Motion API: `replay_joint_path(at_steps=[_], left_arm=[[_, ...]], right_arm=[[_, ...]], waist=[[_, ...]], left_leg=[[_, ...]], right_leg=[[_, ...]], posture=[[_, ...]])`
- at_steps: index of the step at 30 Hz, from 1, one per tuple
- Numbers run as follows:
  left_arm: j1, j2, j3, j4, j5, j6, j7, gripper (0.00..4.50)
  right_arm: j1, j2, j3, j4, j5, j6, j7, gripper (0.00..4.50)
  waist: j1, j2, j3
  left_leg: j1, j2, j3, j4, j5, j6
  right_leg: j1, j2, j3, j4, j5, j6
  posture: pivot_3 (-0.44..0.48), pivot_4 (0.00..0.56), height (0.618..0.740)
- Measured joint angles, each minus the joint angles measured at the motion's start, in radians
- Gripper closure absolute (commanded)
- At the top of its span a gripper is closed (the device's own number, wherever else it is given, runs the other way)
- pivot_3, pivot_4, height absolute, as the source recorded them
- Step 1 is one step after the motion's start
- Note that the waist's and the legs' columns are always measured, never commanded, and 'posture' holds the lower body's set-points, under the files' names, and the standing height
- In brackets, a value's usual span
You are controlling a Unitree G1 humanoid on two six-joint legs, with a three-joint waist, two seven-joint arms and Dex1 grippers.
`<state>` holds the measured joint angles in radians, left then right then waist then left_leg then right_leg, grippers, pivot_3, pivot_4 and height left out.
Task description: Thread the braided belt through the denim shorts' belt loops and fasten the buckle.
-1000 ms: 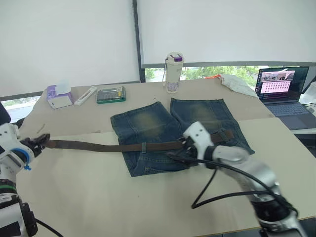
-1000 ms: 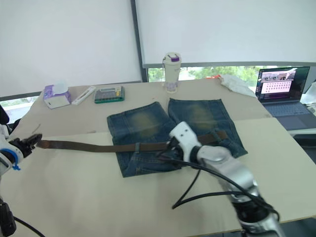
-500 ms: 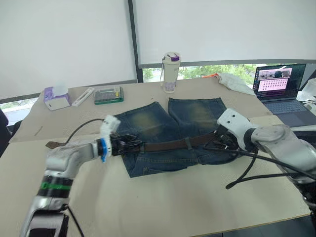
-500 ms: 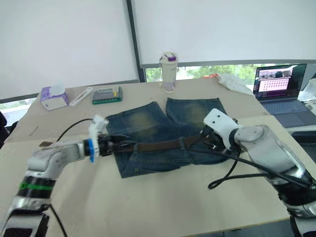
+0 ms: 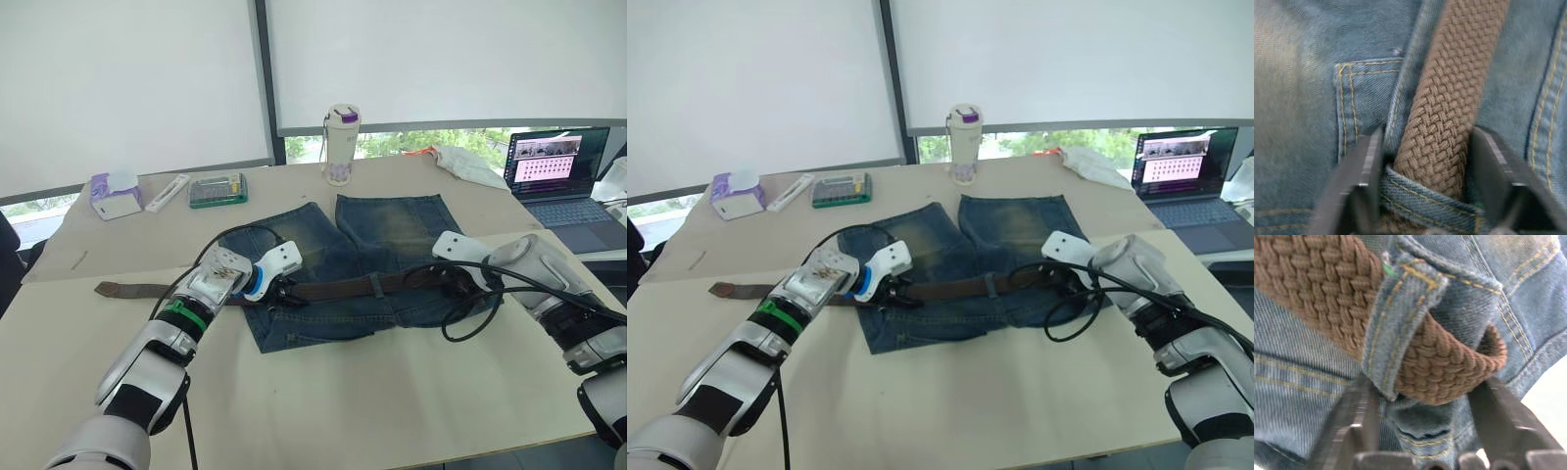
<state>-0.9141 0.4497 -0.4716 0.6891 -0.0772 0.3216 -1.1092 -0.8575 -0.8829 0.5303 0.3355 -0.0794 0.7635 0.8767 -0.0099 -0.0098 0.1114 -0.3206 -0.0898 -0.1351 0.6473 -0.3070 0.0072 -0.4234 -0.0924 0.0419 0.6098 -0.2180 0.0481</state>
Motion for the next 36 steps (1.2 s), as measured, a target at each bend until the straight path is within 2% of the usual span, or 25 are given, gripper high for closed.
replay_joint_path(at_steps=[3, 4, 5, 9, 11, 14, 16, 18, 21, 24, 26, 29, 31, 33, 36], left_arm=[[-0.031, -0.025, 0.017, 0.097, 0.037, -0.109, 0.028, 4.17], [-0.055, -0.04, 0.034, 0.162, 0.047, -0.152, 0.079, 4.41], [-0.08, -0.051, 0.051, 0.23, 0.065, -0.19, 0.138, 4.42], [-0.156, -0.051, 0.111, 0.421, 0.128, -0.336, 0.325, 4.42], [-0.194, -0.048, 0.14, 0.468, 0.151, -0.41, 0.392, 4.42], [-0.211, -0.031, 0.185, 0.482, 0.157, -0.527, 0.433, 4.42], [-0.206, -0.02, 0.227, 0.471, 0.148, -0.582, 0.405, 4.42], [-0.137, 0.004, 0.266, 0.364, 0.105, -0.608, 0.308, 4.42], [0.112, 0.07, 0.291, 0.038, 0.017, -0.578, 0.152, 4.42], [0.35, 0.099, 0.299, -0.284, -0.048, -0.448, 0.119, 4.42], [0.448, 0.153, 0.311, -0.457, -0.091, -0.341, 0.097, 3.39], [0.52, 0.253, 0.356, -0.64, -0.23, -0.114, 0.015, 2.41], [0.513, 0.313, 0.388, -0.669, -0.343, 0.081, -0.046, 1.81], [0.412, 0.322, 0.442, -0.613, -0.445, 0.255, -0.068, 1.81], [0.248, 0.325, 0.471, -0.542, -0.481, 0.336, -0.103, 1.81]], right_arm=[[0.017, 0.053, -0.057, -0.03, -0.006, 0.003, -0.046, 3.87], [0.017, 0.101, -0.095, -0.021, -0.008, 0.0, -0.096, 4.2], [0.017, 0.147, -0.128, -0.01, -0.01, -0.014, -0.145, 4.49], [0.006, 0.251, -0.215, 0.059, -0.016, -0.089, -0.286, 4.5], [-0.017, 0.282, -0.251, 0.094, -0.017, -0.125, -0.337, 4.5], [-0.024, 0.294, -0.292, 0.095, -0.016, -0.168, -0.373, 4.5], [0.011, 0.292, -0.336, 0.035, -0.003, -0.185, -0.369, 4.5], [0.102, 0.273, -0.367, -0.1, 0.015, -0.185, -0.348, 4.5], [0.308, 0.244, -0.403, -0.365, 0.046, -0.158, -0.318, 4.5], [0.519, 0.233, -0.449, -0.594, 0.065, -0.142, -0.315, 4.5], [0.634, 0.225, -0.467, -0.718, 0.078, -0.146, -0.306, 4.5], [0.774, 0.194, -0.476, -0.833, 0.096, -0.172, -0.27, 4.5], [0.856, 0.168, -0.477, -0.875, 0.102, -0.223, -0.242, 4.5], [0.918, 0.143, -0.479, -0.893, 0.101, -0.275, -0.222, 4.5], [0.967, 0.101, -0.488, -0.914, 0.104, -0.317, -0.181, 4.5]], waist=[[0.001, 0.0, 0.0], [0.001, -0.001, 0.0], [-0.001, -0.001, 0.0], [-0.003, -0.001, 0.0], [-0.004, -0.001, 0.0], [-0.001, 0.0, 0.0], [0.001, 0.0, 0.0], [0.001, 0.004, -0.003], [-0.007, 0.012, -0.008], [-0.008, 0.012, -0.008], [-0.005, 0.012, -0.007], [0.0, 0.012, -0.008], [0.005, 0.012, -0.007], [0.013, 0.01, -0.005], [0.02, 0.007, -0.004]], left_leg=[[0.0, 0.0, 0.0, 0.002, 0.0, 0.0], [0.001, 0.0, 0.0, 0.003, 0.0, -0.001], [0.0, 0.0, 0.0, 0.003, 0.001, -0.001], [-0.003, 0.0, 0.0, 0.002, 0.001, -0.002], [-0.013, -0.001, 0.0, 0.006, 0.001, -0.002], [-0.018, -0.001, -0.001, 0.012, 0.001, -0.001], [-0.017, -0.001, -0.001, 0.012, 0.001, -0.001], [-0.017, -0.001, -0.002, 0.011, 0.0, 0.0], [-0.016, 0.001, -0.002, 0.01, -0.001, 0.002], [-0.017, 0.001, -0.002, 0.011, -0.001, 0.002], [-0.016, 0.001, -0.001, 0.012, -0.002, 0.003], [-0.012, 0.001, -0.001, 0.012, -0.006, 0.01], [-0.01, 0.0, -0.001, 0.012, -0.006, 0.011], [-0.008, -0.001, -0.002, 0.014, -0.007, 0.011], [0.001, -0.002, -0.001, 0.013, -0.007, 0.008]], right_leg=[[0.0, 0.0, 0.0, 0.001, 0.0, 0.0], [0.0, 0.0, 0.0, 0.002, 0.0, 0.0], [-0.001, 0.001, 0.0, 0.002, 0.001, 0.0], [-0.007, 0.0, 0.0, 0.005, 0.002, -0.001], [-0.016, 0.0, 0.0, 0.008, 0.004, 0.0], [-0.019, -0.001, -0.001, 0.009, 0.005, 0.001], [-0.017, -0.001, -0.002, 0.007, 0.006, 0.001], [-0.016, 0.0, -0.002, 0.007, 0.006, 0.001], [-0.017, 0.0, 0.0, 0.007, 0.006, 0.001], [-0.017, 0.0, 0.001, 0.008, 0.006, 0.001], [-0.015, 0.002, 0.001, 0.006, 0.006, 0.001], [-0.012, 0.002, 0.0, 0.004, 0.005, 0.002], [-0.009, 0.002, -0.001, 0.004, 0.004, 0.003], [-0.005, 0.002, -0.004, 0.002, 0.004, 0.004], [0.004, 0.002, -0.005, 0.0, 0.003, 0.005]], posture=[[0.0, 0.15, 0.74], [0.0, 0.15, 0.74], [0.0, 0.15, 0.74], [0.0, 0.15, 0.74], [0.0, 0.15, 0.74], [0.0, 0.15, 0.74], [0.0, 0.15, 0.74], [0.0, 0.15, 0.74], [0.0, 0.15, 0.74], [0.0, 0.15, 0.74], [0.0, 0.15, 0.74], [0.0, 0.15, 0.74], [0.0, 0.15, 0.74], [0.0, 0.15, 0.74], [0.0, 0.15, 0.74]])
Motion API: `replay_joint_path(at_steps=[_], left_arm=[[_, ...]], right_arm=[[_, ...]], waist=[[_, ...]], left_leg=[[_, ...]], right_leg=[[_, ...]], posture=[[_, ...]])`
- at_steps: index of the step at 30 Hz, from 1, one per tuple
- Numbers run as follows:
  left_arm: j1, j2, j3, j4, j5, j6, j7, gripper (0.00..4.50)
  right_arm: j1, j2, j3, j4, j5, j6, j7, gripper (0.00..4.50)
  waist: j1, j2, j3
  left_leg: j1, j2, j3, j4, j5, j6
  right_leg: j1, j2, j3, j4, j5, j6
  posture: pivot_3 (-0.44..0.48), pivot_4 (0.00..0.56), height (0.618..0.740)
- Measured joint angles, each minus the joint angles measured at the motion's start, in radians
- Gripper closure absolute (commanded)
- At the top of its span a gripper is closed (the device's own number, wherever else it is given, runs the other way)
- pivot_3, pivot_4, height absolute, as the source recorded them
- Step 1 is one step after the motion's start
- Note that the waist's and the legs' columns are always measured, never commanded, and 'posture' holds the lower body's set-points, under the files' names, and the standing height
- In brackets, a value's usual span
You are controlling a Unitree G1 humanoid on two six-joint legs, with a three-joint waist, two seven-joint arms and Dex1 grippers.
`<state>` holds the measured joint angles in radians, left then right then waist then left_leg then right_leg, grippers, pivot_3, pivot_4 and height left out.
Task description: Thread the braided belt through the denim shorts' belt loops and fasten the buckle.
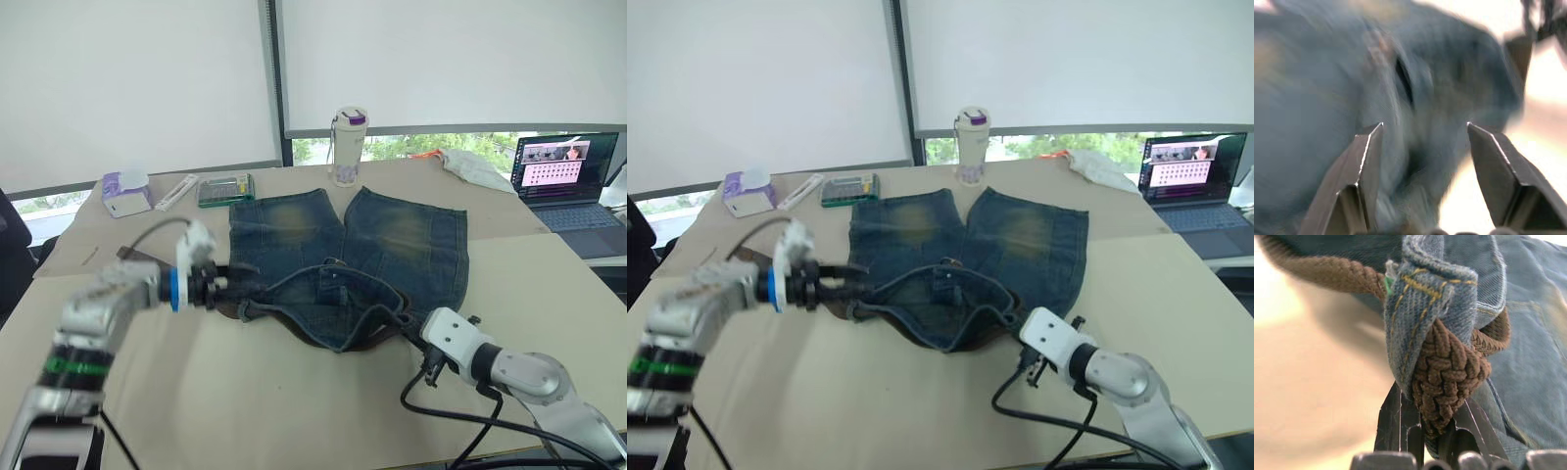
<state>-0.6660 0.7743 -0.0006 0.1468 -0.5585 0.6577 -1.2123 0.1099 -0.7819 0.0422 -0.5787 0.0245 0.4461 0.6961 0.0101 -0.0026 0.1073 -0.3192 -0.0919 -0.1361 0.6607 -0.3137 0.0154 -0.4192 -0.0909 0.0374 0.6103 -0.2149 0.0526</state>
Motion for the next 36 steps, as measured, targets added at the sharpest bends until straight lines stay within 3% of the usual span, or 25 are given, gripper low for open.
replay_joint_path(at_steps=[2, 7, 10, 14, 15, 19, 22, 29, 32, 36], left_arm=[[-0.089, -0.049, -0.009, 0.066, 0.016, -0.003, 0.001, 1.79], [-0.294, -0.272, -0.196, 0.443, 0.271, -0.198, 0.11, 3.34], [-0.33, -0.389, -0.281, 0.66, 0.39, -0.348, 0.124, 4.31], [-0.344, -0.453, -0.342, 0.84, 0.496, -0.511, 0.079, 4.46], [-0.344, -0.451, -0.341, 0.845, 0.497, -0.529, 0.033, 4.5], [-0.29, -0.391, -0.347, 0.699, 0.493, -0.551, -0.17, 4.5], [-0.182, -0.338, -0.356, 0.554, 0.494, -0.541, -0.235, 4.5], [0.019, -0.217, -0.348, 0.235, 0.503, -0.478, -0.202, 4.5], [0.084, -0.183, -0.325, 0.147, 0.512, -0.477, -0.143, 4.5], [0.137, -0.176, -0.303, 0.082, 0.51, -0.461, -0.082, 4.5]], right_arm=[[0.035, -0.011, -0.024, -0.003, 0.023, -0.009, 0.03, 3.44], [0.121, -0.027, -0.033, -0.041, 0.038, -0.037, 0.068, 1.76], [0.156, -0.021, -0.056, -0.086, 0.054, -0.024, 0.067, 1.76], [0.221, 0.021, -0.195, -0.232, 0.19, 0.107, 0.064, 1.76], [0.236, 0.037, -0.239, -0.274, 0.24, 0.151, 0.062, 2.3], [0.265, 0.077, -0.377, -0.402, 0.452, 0.298, 0.044, 3.53], [0.241, 0.08, -0.437, -0.422, 0.585, 0.361, 0.01, 4.48], [0.175, -0.034, -0.466, -0.424, 0.781, 0.433, -0.003, 4.48], [0.322, -0.176, -0.438, -0.408, 0.686, 0.414, 0.064, 4.48], [0.449, -0.227, -0.404, -0.337, 0.525, 0.329, 0.109, 3.0]], waist=[[0.005, 0.0, 0.0], [0.01, -0.003, -0.001], [0.001, -0.004, 0.001], [-0.005, -0.009, 0.003], [-0.004, -0.009, 0.003], [0.0, -0.008, 0.003], [-0.002, -0.005, 0.001], [0.007, -0.005, 0.001], [0.015, -0.004, 0.0], [0.015, -0.006, 0.0]], left_leg=[[0.0, -0.001, 0.001, 0.0, 0.0, -0.001], [-0.001, -0.001, 0.004, 0.001, 0.001, -0.002], [-0.002, 0.0, 0.005, 0.0, 0.0, -0.001], [-0.002, 0.002, 0.005, 0.0, 0.0, -0.001], [-0.002, 0.002, 0.005, 0.0, -0.001, 0.0], [-0.001, 0.002, 0.005, 0.0, -0.004, 0.006], [-0.001, 0.002, 0.005, 0.0, -0.005, 0.006], [-0.001, 0.002, 0.004, 0.0, -0.005, 0.007], [0.0, 0.002, 0.004, 0.0, -0.006, 0.008], [0.0, 0.002, 0.006, 0.001, -0.005, 0.007]], right_leg=[[0.001, -0.001, 0.0, 0.0, -0.001, 0.001], [0.001, -0.001, 0.003, -0.001, -0.001, 0.001], [-0.001, -0.001, 0.004, -0.001, -0.001, 0.001], [-0.002, 0.0, 0.005, 0.0, -0.001, 0.001], [-0.002, 0.0, 0.005, 0.0, -0.001, 0.001], [-0.001, 0.0, 0.005, 0.0, -0.001, 0.001], [-0.001, 0.0, 0.005, 0.001, -0.001, 0.001], [-0.001, -0.001, 0.005, 0.0, -0.001, 0.001], [0.0, -0.001, 0.004, -0.001, -0.001, 0.002], [0.0, -0.002, 0.005, 0.0, -0.001, 0.002]], posture=[[0.0, 0.15, 0.74], [0.0, 0.15, 0.74], [0.0, 0.15, 0.74], [0.0, 0.15, 0.74], [0.0, 0.15, 0.74], [0.0, 0.15, 0.74], [0.0, 0.15, 0.74], [0.0, 0.15, 0.74], [0.0, 0.15, 0.74], [0.0, 0.15, 0.74]])
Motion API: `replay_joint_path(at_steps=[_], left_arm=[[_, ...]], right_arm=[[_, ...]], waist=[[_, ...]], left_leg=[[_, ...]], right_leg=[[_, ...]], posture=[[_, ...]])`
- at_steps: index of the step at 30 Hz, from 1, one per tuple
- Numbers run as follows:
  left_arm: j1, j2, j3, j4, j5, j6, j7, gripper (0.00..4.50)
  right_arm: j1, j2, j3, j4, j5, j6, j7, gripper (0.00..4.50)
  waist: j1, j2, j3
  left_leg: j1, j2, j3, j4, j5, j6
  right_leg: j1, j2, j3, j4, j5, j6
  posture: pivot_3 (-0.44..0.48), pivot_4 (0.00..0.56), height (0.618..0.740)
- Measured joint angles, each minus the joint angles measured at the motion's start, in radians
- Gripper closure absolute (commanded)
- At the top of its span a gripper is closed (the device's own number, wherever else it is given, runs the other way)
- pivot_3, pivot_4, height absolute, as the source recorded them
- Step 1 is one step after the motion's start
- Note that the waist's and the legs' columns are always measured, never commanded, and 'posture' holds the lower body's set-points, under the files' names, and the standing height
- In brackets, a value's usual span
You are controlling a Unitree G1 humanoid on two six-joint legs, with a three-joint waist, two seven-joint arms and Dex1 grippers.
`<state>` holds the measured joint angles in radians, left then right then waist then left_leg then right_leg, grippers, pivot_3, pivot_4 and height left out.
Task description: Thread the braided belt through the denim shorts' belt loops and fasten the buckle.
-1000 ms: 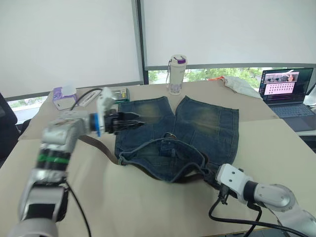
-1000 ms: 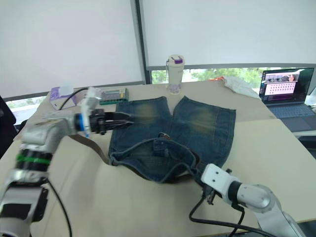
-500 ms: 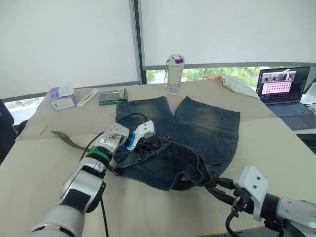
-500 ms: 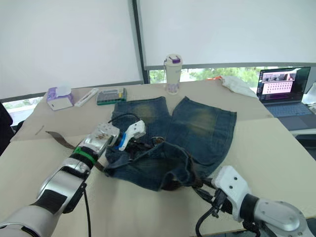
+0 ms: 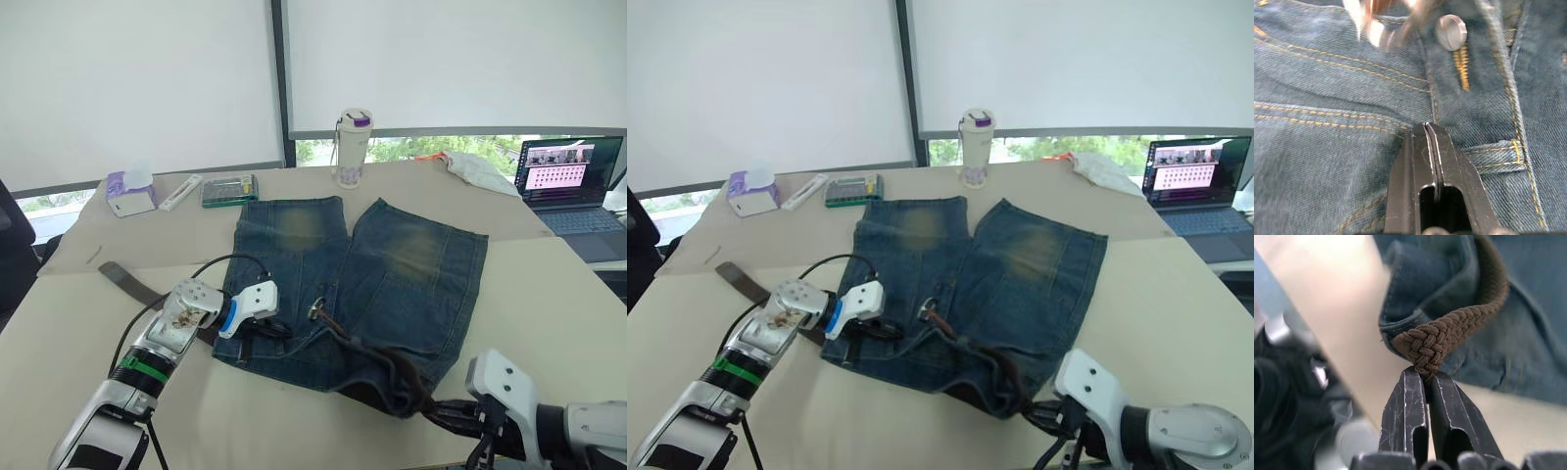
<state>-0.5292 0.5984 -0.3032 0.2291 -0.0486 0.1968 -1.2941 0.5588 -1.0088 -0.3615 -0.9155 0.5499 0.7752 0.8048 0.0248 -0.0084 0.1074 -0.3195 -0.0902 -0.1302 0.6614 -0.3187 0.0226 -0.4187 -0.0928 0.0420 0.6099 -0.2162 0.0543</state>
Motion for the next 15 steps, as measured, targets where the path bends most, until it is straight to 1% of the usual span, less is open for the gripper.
replay_joint_path(at_steps=[2, 4, 6, 8, 9, 10, 11, 13, 15], left_arm=[[0.036, 0.008, 0.017, -0.032, -0.003, 0.003, 0.029, 4.5], [0.062, 0.012, 0.03, -0.066, -0.015, 0.018, 0.042, 4.5], [0.101, 0.028, 0.045, -0.108, -0.034, 0.037, 0.046, 4.5], [0.123, 0.041, 0.05, -0.137, -0.037, 0.048, 0.05, 4.5], [0.129, 0.044, 0.053, -0.144, -0.04, 0.052, 0.053, 4.5], [0.148, 0.045, 0.08, -0.157, -0.069, 0.088, 0.063, 4.5], [0.162, 0.041, 0.117, -0.166, -0.11, 0.149, 0.079, 4.5], [0.174, 0.024, 0.203, -0.2, -0.208, 0.284, 0.117, 4.5], [0.187, 0.021, 0.291, -0.232, -0.296, 0.397, 0.158, 4.5]], right_arm=[[0.043, -0.014, 0.002, 0.055, -0.114, -0.069, -0.001, 2.34], [0.036, 0.014, -0.015, 0.069, -0.12, -0.087, 0.002, 2.34], [0.005, 0.075, -0.064, 0.042, -0.015, -0.069, 0.019, 2.34], [-0.032, 0.102, -0.111, -0.004, 0.122, -0.042, 0.027, 2.34], [-0.045, 0.106, -0.126, -0.02, 0.162, -0.04, 0.027, 2.59], [-0.096, 0.106, -0.123, -0.024, 0.215, -0.027, 0.017, 2.91], [-0.185, 0.107, -0.101, -0.021, 0.255, -0.013, -0.009, 3.18], [-0.364, 0.133, -0.019, 0.008, 0.278, 0.007, -0.081, 3.86], [-0.519, 0.167, 0.108, 0.059, 0.245, 0.022, -0.153, 4.48]], waist=[[-0.001, 0.001, 0.0], [-0.002, 0.0, 0.0], [-0.005, 0.0, 0.001], [-0.009, -0.001, 0.001], [-0.009, -0.001, 0.001], [-0.01, -0.001, 0.001], [-0.015, -0.001, 0.001], [-0.019, -0.003, 0.002], [-0.019, -0.004, 0.003]], left_leg=[[0.001, 0.001, 0.0, 0.0, 0.0, 0.0], [0.0, 0.001, 0.0, 0.0, 0.001, -0.002], [0.0, 0.002, 0.0, -0.001, 0.001, -0.003], [0.0, 0.002, 0.0, -0.001, 0.0, -0.001], [0.0, 0.002, 0.0, -0.001, -0.001, 0.0], [0.001, 0.002, 0.0, -0.001, -0.001, 0.001], [0.002, 0.002, 0.0, -0.001, -0.001, 0.001], [0.002, 0.003, 0.0, -0.001, -0.001, 0.001], [0.002, 0.003, -0.001, -0.002, -0.001, 0.0]], right_leg=[[0.0, 0.001, 0.0, 0.0, 0.0, 0.0], [-0.001, 0.001, 0.0, 0.0, 0.0, 0.0], [-0.001, 0.001, 0.0, 0.0, 0.0, 0.0], [-0.001, 0.0, 0.0, 0.0, 0.0, 0.0], [-0.001, 0.0, 0.0, 0.0, 0.0, 0.0], [0.0, 0.0, 0.0, 0.0, 0.0, 0.0], [0.0, 0.0, 0.0, 0.0, 0.0, -0.001], [-0.001, 0.001, -0.001, 0.0, 0.001, -0.001], [-0.002, 0.001, -0.002, 0.001, 0.0, -0.001]], posture=[[0.0, 0.15, 0.74], [0.0, 0.15, 0.74], [0.0, 0.15, 0.74], [0.0, 0.15, 0.74], [0.0, 0.15, 0.74], [0.0, 0.15, 0.74], [0.0, 0.15, 0.74], [0.0, 0.15, 0.74], [0.0, 0.15, 0.74]])
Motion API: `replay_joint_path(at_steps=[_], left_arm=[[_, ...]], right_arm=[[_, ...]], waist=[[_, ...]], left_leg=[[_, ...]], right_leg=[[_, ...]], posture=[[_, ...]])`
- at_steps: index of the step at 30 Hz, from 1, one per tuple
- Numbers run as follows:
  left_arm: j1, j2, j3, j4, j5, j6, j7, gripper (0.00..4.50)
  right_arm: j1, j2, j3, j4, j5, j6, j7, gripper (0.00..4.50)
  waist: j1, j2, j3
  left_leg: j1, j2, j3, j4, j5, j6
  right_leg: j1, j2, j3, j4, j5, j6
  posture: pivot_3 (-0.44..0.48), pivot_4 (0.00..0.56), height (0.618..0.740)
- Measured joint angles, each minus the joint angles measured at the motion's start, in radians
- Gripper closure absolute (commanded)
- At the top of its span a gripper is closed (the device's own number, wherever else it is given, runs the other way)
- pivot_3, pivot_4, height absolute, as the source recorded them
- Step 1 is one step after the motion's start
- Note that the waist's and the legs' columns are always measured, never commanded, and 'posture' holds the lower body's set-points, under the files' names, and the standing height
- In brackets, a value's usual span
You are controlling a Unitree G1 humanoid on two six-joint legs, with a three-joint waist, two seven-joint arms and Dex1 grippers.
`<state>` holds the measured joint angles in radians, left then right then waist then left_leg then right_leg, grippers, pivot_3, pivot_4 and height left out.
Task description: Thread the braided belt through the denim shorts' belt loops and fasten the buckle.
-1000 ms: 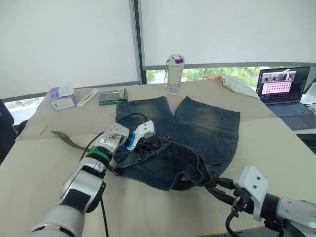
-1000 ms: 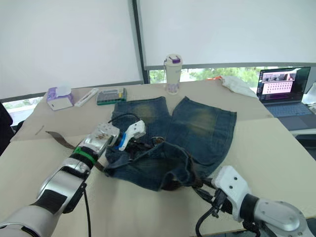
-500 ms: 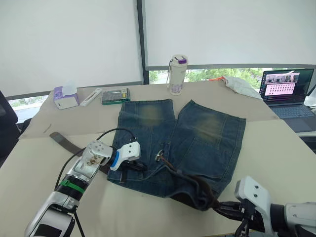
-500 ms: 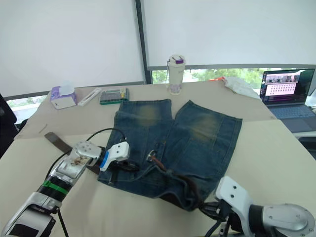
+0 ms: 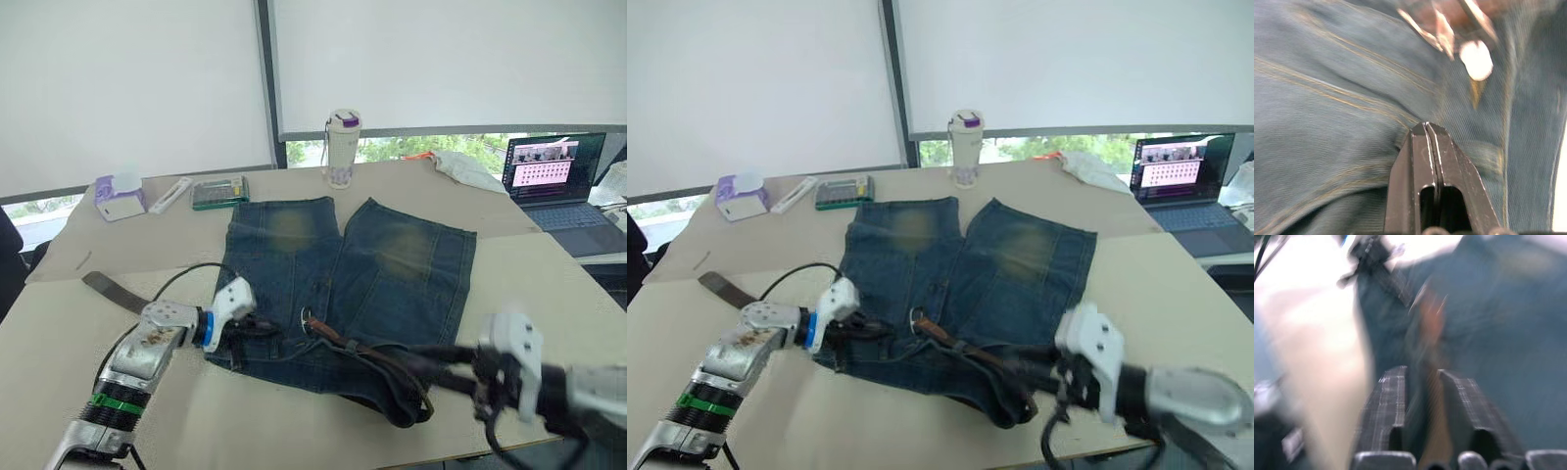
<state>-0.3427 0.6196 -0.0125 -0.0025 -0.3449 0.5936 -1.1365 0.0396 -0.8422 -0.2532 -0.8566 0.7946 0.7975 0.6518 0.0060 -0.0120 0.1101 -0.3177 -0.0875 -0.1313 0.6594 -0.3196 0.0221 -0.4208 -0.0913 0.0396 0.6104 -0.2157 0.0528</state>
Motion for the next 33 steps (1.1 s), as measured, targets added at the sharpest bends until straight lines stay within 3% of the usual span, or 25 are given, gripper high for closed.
replay_joint_path(at_steps=[2, 6, 10, 12, 14, 15, 20, 24, 26, 27, 33], left_arm=[[0.02, 0.004, 0.08, -0.017, -0.049, 0.066, 0.049, 4.5], [0.045, -0.018, 0.194, -0.04, -0.126, 0.156, 0.153, 4.5], [0.041, -0.072, 0.333, -0.032, -0.14, 0.186, 0.383, 4.5], [0.039, -0.076, 0.384, -0.006, -0.112, 0.179, 0.498, 4.5], [0.039, -0.076, 0.44, 0.022, -0.082, 0.173, 0.604, 3.98], [0.04, -0.075, 0.46, 0.027, -0.067, 0.173, 0.652, 3.75], [0.038, -0.072, 0.49, 0.014, 0.002, 0.193, 0.831, 2.0], [-0.061, -0.076, 0.422, 0.007, 0.165, 0.308, 1.091, 0.71], [-0.144, -0.078, 0.358, 0.044, 0.26, 0.387, 1.213, 0.65], [-0.195, -0.086, 0.332, 0.083, 0.297, 0.415, 1.26, 0.65], [-0.378, -0.128, 0.292, 0.421, 0.367, 0.39, 1.383, 0.65]], right_arm=[[-0.129, 0.004, 0.195, 0.089, -0.145, 0.001, -0.055, 4.48], [-0.248, 0.036, 0.43, 0.263, -0.353, -0.024, -0.084, 4.48], [-0.332, 0.084, 0.63, 0.349, -0.446, -0.086, 0.019, 4.48], [-0.335, 0.085, 0.654, 0.35, -0.459, -0.119, 0.065, 4.48], [-0.334, 0.097, 0.628, 0.349, -0.449, -0.135, 0.093, 4.5], [-0.334, 0.115, 0.59, 0.348, -0.418, -0.137, 0.102, 3.91], [-0.334, 0.122, 0.422, 0.267, -0.297, -0.138, 0.145, 2.25], [-0.333, 0.116, 0.382, 0.257, -0.283, -0.141, 0.153, 0.94], [-0.347, 0.119, 0.382, 0.261, -0.292, -0.146, 0.151, 0.18], [-0.362, 0.123, 0.383, 0.265, -0.301, -0.146, 0.148, 0.02], [-0.374, 0.129, 0.405, 0.27, -0.336, -0.146, 0.135, 0.02]], waist=[[0.001, 0.001, 0.0], [0.008, 0.001, 0.0], [0.006, 0.001, -0.001], [0.005, 0.001, -0.001], [0.006, 0.001, -0.001], [0.007, 0.0, -0.001], [0.016, 0.0, -0.001], [0.024, -0.003, -0.001], [0.029, -0.003, -0.001], [0.03, -0.003, -0.001], [0.03, -0.003, -0.001]], left_leg=[[0.0, -0.001, 0.0, 0.0, 0.004, -0.008], [-0.001, -0.002, 0.0, 0.001, 0.005, -0.008], [-0.001, -0.001, 0.0, 0.0, 0.005, -0.009], [-0.001, -0.001, 0.0, 0.0, 0.005, -0.01], [0.0, -0.001, 0.0, 0.0, 0.005, -0.01], [0.0, -0.001, -0.001, 0.0, 0.005, -0.01], [0.0, -0.001, -0.002, 0.0, 0.004, -0.01], [0.0, -0.002, -0.002, 0.0, 0.004, -0.01], [0.0, -0.002, -0.001, 0.0, 0.004, -0.01], [0.0, -0.002, -0.001, 0.0, 0.004, -0.01], [-0.001, -0.002, -0.001, 0.0, 0.006, -0.012]], right_leg=[[-0.001, -0.001, 0.0, 0.0, 0.0, 0.0], [-0.002, -0.002, 0.0, 0.0, 0.0, 0.0], [-0.002, -0.002, 0.0, 0.0, 0.0, -0.001], [-0.002, -0.001, 0.0, 0.0, 0.0, -0.001], [-0.002, -0.001, 0.0, 0.0, 0.0, -0.001], [-0.002, -0.001, 0.0, 0.0, 0.001, -0.001], [-0.001, -0.001, 0.0, 0.0, 0.001, -0.001], [-0.001, -0.002, -0.001, 0.0, 0.001, -0.001], [-0.001, -0.001, 0.0, 0.001, 0.001, -0.001], [-0.001, -0.001, 0.0, 0.001, 0.001, -0.001], [-0.004, -0.001, 0.0, 0.001, 0.001, -0.002]], posture=[[0.0, 0.15, 0.74], [0.0, 0.15, 0.74], [0.0, 0.15, 0.74], [0.0, 0.15, 0.74], [0.0, 0.15, 0.74], [0.0, 0.15, 0.74], [0.0, 0.15, 0.74], [0.0, 0.15, 0.74], [0.0, 0.15, 0.74], [0.0, 0.15, 0.74], [0.0, 0.15, 0.74]])
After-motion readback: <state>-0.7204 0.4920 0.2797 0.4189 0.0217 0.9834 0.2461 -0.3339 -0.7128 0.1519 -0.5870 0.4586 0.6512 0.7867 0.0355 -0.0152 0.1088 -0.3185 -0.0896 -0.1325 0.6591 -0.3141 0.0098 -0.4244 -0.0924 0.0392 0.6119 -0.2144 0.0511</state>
